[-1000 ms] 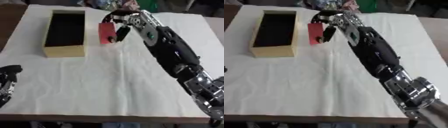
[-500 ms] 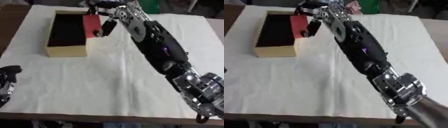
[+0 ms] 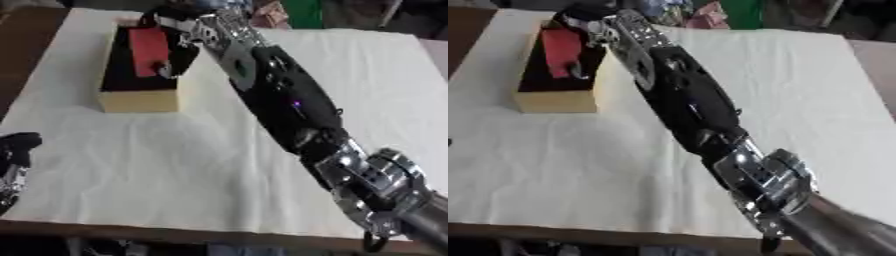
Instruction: Pick up objects on the table and place them in the box.
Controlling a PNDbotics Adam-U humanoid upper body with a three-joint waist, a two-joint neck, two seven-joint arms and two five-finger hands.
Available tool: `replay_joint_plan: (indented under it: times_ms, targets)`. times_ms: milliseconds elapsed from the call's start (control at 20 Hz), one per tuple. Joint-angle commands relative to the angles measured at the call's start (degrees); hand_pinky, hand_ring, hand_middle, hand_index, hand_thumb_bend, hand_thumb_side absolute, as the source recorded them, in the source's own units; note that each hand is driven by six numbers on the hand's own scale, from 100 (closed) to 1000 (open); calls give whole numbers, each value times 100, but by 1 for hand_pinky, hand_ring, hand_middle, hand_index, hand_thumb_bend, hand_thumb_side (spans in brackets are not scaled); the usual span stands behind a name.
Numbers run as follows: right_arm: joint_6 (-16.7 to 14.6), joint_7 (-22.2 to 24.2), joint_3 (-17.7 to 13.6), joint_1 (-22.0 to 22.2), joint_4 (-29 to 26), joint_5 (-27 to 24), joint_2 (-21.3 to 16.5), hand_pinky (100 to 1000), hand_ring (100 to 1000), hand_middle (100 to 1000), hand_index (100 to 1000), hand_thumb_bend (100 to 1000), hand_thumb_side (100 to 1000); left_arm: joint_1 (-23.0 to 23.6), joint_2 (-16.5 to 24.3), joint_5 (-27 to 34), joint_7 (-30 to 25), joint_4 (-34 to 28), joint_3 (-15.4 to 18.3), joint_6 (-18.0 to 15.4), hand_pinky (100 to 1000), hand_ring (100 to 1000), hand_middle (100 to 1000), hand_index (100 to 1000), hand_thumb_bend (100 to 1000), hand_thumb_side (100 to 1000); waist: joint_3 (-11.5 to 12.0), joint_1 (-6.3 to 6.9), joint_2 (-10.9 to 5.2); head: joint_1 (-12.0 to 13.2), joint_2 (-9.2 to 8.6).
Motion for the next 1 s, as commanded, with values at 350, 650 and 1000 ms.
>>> replay_joint_plan:
  times_ms: [350,650,1000]
  targets:
    - [-24,-306,-94,-151,89,303,100,880,1000,948,1000,279,130,-75,85,14,-22,-74,-11,-8,1000,829,735,755,100,344,6,43,-59,-18,-18]
    - [-18,-649,-155,-114,-13,308,7,877,1000,941,999,256,100,-61,88,19,-11,-74,1,-11,1000,829,735,755,100,342,2,55,-80,3,-13]
    - [88,-874,-321,-8,-221,68,-405,875,1000,935,999,223,100,-40,95,16,13,-73,26,-14,1000,828,735,754,100,340,-103,70,-99,65,-4]
